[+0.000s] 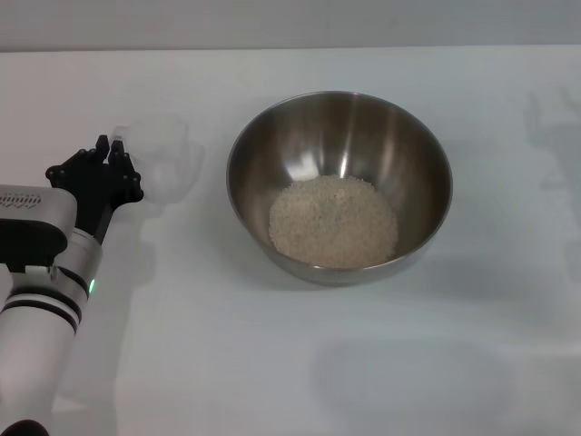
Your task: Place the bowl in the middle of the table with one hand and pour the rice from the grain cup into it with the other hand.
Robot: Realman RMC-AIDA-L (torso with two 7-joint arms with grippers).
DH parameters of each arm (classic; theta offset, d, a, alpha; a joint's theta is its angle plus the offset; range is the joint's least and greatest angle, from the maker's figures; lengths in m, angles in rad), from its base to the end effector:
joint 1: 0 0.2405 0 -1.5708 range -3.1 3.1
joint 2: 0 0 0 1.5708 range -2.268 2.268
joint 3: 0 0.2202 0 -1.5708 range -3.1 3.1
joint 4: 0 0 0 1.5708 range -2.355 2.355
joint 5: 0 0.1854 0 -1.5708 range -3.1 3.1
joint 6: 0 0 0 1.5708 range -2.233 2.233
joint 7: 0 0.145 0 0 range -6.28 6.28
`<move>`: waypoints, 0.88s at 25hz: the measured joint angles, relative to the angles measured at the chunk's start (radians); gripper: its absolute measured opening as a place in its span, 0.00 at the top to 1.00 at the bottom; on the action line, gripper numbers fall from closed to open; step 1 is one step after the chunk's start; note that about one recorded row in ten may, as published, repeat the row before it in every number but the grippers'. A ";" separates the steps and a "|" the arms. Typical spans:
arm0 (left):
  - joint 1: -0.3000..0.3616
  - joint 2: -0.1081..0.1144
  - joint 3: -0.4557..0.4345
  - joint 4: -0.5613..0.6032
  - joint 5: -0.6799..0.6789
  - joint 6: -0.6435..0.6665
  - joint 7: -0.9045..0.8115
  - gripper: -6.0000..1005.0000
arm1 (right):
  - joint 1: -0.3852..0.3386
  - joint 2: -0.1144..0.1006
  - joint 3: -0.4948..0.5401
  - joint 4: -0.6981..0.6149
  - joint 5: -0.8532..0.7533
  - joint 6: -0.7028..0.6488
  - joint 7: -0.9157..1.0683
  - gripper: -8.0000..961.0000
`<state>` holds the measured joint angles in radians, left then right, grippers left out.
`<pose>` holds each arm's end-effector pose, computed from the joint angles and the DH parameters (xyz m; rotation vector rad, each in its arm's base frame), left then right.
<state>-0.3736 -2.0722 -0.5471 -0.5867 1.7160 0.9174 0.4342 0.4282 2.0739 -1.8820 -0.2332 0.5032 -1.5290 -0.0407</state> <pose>-0.2547 0.2967 -0.0422 -1.6503 -0.6485 -0.4679 0.2320 0.3049 0.0719 -1.3709 0.0520 0.8715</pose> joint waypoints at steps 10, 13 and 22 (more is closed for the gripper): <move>0.063 0.006 -0.001 -0.046 0.008 0.001 -0.004 0.78 | 0.002 0.000 0.005 0.000 0.000 0.001 -0.001 0.54; 0.114 0.012 -0.002 -0.089 0.042 0.034 -0.004 0.64 | 0.004 -0.001 0.016 0.001 -0.001 0.006 -0.001 0.54; 0.199 0.010 -0.002 -0.121 0.136 0.118 -0.007 0.25 | 0.007 -0.001 0.052 0.021 -0.001 0.015 0.003 0.54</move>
<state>-0.1747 -2.0625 -0.5487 -0.7075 1.8522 1.0358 0.4271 0.4353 2.0733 -1.8296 -0.2118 0.5026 -1.5143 -0.0376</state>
